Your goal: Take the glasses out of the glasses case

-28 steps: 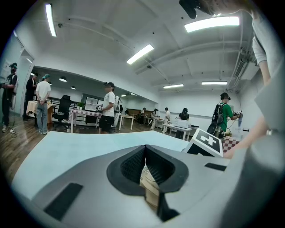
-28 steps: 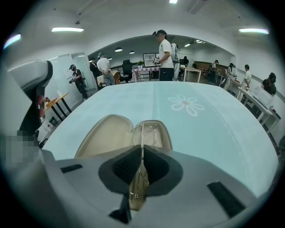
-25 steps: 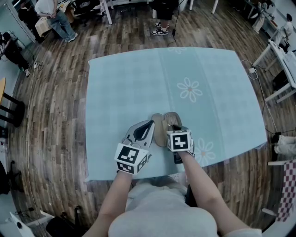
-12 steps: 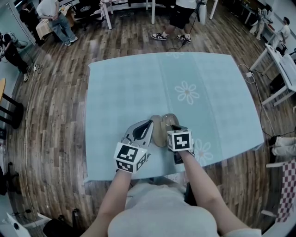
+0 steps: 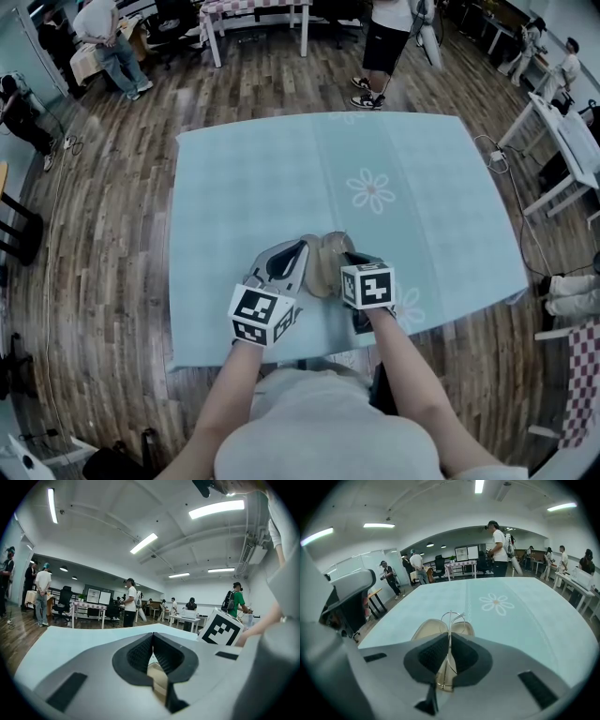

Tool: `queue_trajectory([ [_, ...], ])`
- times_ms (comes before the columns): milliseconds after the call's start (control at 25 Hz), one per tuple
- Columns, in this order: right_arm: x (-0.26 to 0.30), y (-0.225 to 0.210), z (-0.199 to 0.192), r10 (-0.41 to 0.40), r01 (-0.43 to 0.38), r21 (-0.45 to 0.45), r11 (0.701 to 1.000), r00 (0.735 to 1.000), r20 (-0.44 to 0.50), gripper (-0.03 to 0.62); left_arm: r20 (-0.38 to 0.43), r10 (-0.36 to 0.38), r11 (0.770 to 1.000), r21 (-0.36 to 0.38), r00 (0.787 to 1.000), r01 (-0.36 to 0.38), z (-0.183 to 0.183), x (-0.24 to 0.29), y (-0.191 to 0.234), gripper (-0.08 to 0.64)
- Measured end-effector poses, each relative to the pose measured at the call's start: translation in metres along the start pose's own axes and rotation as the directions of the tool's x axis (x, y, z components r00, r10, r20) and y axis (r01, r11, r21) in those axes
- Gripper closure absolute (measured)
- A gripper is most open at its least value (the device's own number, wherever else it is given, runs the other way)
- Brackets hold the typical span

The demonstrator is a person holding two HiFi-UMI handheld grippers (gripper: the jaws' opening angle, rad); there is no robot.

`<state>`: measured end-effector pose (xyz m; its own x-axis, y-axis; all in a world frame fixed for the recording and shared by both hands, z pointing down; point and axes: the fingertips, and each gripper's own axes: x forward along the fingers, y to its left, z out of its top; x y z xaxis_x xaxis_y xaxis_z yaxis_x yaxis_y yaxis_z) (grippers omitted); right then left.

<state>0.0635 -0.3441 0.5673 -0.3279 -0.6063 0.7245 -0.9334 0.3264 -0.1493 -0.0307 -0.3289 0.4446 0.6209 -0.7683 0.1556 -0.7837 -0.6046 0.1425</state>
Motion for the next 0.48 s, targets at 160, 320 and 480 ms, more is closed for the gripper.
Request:
queue_trajectory([
  [160,-0.013,-0.003,0.006,0.019,-0.020,0.031,0.999,0.999,0.038,0.566,0.007,-0.010,1.000,0.014,1.000,0.010,0.004,0.001,-0.007,0.551],
  [320,-0.026,-0.004,0.011,0.045,-0.052,0.080,0.995,0.996,0.077,0.566,0.019,-0.005,1.000,0.022,1.000,0.005,0.008,0.002,-0.010,0.551],
  [480,-0.039,-0.005,0.021,0.066,-0.080,0.116,0.990,0.990,0.122,0.566,0.032,-0.007,0.999,0.034,0.999,0.006,0.016,0.002,-0.011,0.551],
])
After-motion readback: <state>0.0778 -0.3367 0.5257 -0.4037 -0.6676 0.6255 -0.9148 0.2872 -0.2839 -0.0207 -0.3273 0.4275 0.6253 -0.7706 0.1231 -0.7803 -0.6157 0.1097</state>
